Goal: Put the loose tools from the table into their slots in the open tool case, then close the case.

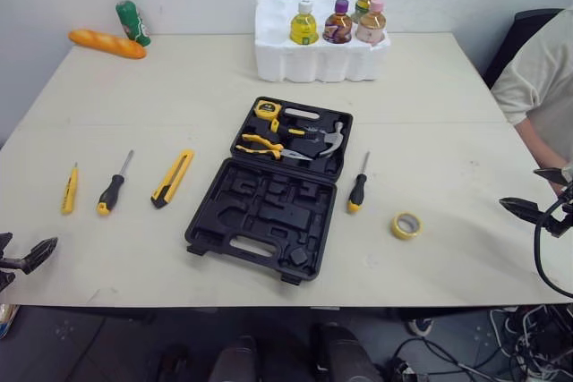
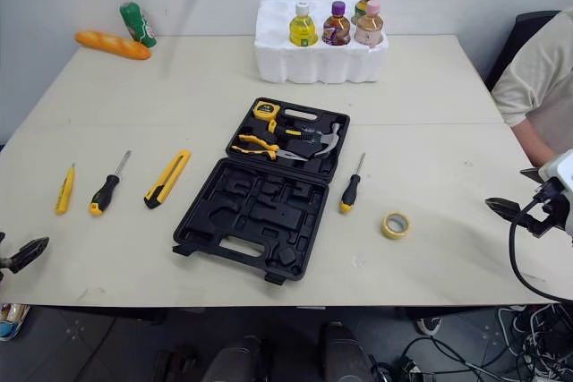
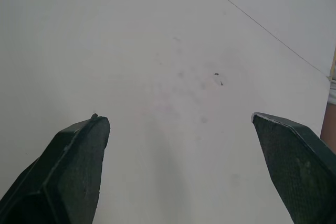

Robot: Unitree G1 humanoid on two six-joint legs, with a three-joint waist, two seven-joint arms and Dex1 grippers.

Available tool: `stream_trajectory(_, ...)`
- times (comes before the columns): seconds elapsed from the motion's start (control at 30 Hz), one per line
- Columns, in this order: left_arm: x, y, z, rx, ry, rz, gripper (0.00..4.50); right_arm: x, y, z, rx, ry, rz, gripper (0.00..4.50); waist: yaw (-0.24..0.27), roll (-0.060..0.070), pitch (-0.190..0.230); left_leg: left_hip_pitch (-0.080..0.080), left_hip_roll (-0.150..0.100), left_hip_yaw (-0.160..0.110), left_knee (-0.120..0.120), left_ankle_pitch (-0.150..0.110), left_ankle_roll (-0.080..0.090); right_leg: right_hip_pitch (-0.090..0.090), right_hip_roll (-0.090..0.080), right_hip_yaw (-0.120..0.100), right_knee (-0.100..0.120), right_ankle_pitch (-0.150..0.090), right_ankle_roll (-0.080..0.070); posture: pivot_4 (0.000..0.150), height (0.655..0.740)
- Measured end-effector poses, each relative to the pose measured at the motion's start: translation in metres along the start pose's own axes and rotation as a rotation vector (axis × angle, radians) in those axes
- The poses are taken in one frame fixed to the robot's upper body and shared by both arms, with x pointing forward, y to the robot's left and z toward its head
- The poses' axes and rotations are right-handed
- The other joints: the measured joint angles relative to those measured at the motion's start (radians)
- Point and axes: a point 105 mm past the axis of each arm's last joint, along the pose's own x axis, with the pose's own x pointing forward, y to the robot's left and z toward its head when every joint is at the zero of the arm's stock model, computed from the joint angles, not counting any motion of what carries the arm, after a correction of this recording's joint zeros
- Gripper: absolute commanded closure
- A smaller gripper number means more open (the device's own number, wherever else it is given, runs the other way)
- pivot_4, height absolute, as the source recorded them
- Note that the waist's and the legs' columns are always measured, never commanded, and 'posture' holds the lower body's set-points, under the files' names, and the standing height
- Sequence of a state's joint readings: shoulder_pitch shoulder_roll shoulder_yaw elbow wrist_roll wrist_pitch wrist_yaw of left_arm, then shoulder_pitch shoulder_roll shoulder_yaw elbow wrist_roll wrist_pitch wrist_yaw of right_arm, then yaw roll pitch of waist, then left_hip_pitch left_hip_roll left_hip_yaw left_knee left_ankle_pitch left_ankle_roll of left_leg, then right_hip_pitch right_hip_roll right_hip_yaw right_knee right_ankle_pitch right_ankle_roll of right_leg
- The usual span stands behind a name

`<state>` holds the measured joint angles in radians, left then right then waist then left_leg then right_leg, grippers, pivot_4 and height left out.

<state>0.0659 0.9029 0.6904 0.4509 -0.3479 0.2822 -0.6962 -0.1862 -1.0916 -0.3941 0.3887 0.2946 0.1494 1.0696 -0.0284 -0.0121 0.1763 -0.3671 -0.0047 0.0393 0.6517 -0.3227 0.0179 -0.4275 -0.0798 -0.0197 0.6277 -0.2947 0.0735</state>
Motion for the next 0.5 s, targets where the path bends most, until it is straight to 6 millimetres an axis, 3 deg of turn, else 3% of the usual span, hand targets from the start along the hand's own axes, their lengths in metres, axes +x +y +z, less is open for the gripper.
stream_trajectory(0.13,0.004,-0.023,0.024,0.053,-0.051,-0.085,0.04,0.004,0.009,0.016,-0.005,-0.032,0.041,0.00,0.000,0.000,0.000,0.000,0.000,0.000,0.000,0.000,0.000,0.000,0.000,0.000,0.000,0.000,0.000,0.150,0.7367)
stream_trajectory(0.2,0.011,-0.046,0.035,0.091,-0.070,-0.172,0.04,0.010,0.020,0.030,-0.016,-0.072,0.075,0.00,0.001,0.000,0.000,0.000,0.000,0.000,0.000,0.000,-0.001,0.000,0.000,0.000,0.000,0.000,0.000,0.150,0.7367)
stream_trajectory(0.3,0.025,-0.086,0.052,0.166,-0.085,-0.315,0.04,0.024,0.044,0.045,-0.029,-0.104,0.141,0.00,0.001,0.000,0.000,0.000,0.000,-0.001,0.001,0.001,-0.001,0.000,0.000,0.000,0.001,0.000,0.000,0.150,0.7367)
stream_trajectory(0.43,0.046,-0.132,0.090,0.248,-0.159,-0.469,0.04,0.044,0.082,0.068,-0.015,-0.146,0.232,0.00,0.004,0.000,0.000,-0.001,0.000,-0.001,0.002,0.002,-0.003,0.000,0.001,-0.001,0.002,0.000,0.001,0.150,0.7367)
stream_trajectory(0.5,0.056,-0.149,0.109,0.298,-0.189,-0.510,0.59,0.053,0.101,0.083,-0.016,-0.176,0.279,0.24,0.001,0.000,0.000,-0.002,0.000,-0.001,0.004,0.002,-0.004,0.000,0.002,-0.001,0.002,0.001,0.001,0.150,0.7367)
